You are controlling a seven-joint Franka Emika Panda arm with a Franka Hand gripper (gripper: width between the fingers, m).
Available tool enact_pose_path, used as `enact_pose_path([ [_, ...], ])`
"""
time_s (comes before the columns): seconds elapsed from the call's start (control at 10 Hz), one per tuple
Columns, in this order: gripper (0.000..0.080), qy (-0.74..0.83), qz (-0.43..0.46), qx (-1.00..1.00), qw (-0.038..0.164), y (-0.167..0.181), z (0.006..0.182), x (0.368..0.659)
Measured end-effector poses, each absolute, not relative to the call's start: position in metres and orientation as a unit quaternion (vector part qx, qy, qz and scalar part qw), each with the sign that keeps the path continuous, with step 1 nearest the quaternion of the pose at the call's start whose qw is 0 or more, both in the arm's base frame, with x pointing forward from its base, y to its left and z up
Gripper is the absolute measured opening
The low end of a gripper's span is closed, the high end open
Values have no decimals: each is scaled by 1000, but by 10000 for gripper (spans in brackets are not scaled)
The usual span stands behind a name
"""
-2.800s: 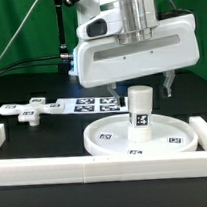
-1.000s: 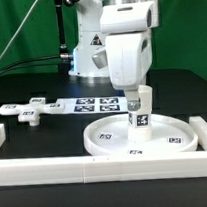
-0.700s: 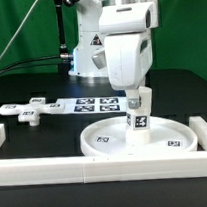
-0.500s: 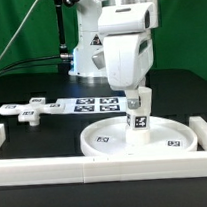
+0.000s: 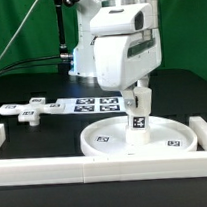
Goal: Assemble round table
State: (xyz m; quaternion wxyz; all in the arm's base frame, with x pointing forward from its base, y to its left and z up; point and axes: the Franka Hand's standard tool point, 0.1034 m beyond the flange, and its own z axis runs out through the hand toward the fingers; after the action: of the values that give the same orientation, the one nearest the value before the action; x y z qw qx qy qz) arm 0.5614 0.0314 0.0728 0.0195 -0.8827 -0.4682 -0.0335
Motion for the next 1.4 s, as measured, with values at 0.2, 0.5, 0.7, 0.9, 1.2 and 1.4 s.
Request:
enact_pose_path([
  [0.2, 407, -393, -32, -919, 23, 32, 72, 561],
  [0.5, 407, -278, -30, -960, 28, 31, 73, 561],
  [0.7, 407, -197, -30, -979, 32, 34, 73, 561],
  [0.9, 409, -111, -33, -993, 33, 36, 73, 560],
  [1.2, 409, -9, -32, -999, 36, 35, 73, 559],
  [1.4, 409, 39, -30, -998, 40, 35, 73, 559],
])
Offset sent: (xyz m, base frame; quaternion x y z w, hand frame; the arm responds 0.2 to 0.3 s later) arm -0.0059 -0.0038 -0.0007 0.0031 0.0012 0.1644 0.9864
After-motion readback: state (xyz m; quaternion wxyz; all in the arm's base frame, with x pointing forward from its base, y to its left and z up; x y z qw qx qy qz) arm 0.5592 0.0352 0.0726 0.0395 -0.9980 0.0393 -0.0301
